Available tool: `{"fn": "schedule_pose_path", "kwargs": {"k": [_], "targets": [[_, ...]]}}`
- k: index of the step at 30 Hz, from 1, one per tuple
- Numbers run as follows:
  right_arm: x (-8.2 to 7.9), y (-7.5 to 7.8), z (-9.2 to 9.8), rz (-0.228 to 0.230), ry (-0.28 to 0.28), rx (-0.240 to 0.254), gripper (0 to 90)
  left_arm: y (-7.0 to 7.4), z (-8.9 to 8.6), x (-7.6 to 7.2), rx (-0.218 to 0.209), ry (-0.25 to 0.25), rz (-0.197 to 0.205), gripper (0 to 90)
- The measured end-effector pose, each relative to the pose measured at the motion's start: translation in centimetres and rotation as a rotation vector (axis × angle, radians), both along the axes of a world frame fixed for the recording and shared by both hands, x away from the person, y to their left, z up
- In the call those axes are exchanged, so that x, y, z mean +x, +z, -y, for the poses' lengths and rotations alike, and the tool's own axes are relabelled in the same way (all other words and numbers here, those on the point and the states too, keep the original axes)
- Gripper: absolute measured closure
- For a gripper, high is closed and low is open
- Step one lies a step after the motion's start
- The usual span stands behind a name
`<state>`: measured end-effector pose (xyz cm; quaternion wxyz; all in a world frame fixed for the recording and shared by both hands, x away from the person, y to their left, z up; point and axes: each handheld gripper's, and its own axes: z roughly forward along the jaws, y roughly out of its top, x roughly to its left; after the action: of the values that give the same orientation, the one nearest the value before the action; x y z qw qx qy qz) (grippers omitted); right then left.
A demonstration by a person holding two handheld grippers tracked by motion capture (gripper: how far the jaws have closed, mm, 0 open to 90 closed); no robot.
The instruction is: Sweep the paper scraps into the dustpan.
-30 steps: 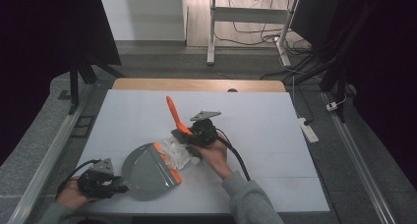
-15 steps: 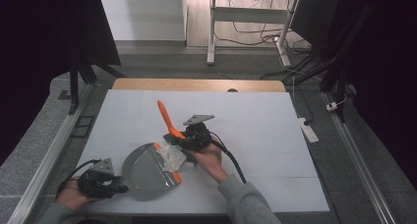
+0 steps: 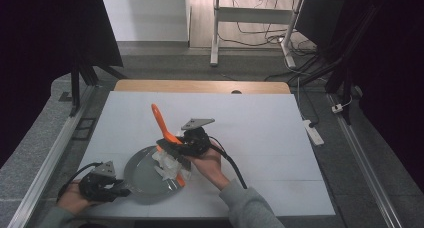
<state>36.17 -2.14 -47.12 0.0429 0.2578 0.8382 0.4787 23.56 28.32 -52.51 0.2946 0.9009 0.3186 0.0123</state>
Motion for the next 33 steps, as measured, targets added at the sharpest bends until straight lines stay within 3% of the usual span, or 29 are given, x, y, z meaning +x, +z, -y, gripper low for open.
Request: {"fn": "schedule_pose_path", "kwargs": {"k": [7, 12, 16, 26, 33], "targets": [[1.9, 1.4, 2.4, 0.053, -0.098, 0.003, 70.8, 0.0, 0.0, 0.0, 0.0, 0.001, 0.0, 61.7], [3.6, 1.2, 3.2, 0.08, -0.161, -0.048, 70.8, 0.0, 0.0, 0.0, -0.003, 0.003, 0.0, 61.7], [4.9, 0.6, 3.4, 0.073, -0.197, -0.08, 70.8, 0.0, 0.0, 0.0, -0.003, 0.005, 0.0, 61.7], [6.5, -0.8, 2.5, 0.07, -0.222, -0.147, 70.8, 0.0, 0.0, 0.1, -0.003, 0.002, -0.001, 61.7], [6.4, -1.0, 2.1, 0.069, -0.217, -0.147, 70.8, 0.0, 0.0, 0.1, -0.003, 0.002, -0.001, 61.7]]}}
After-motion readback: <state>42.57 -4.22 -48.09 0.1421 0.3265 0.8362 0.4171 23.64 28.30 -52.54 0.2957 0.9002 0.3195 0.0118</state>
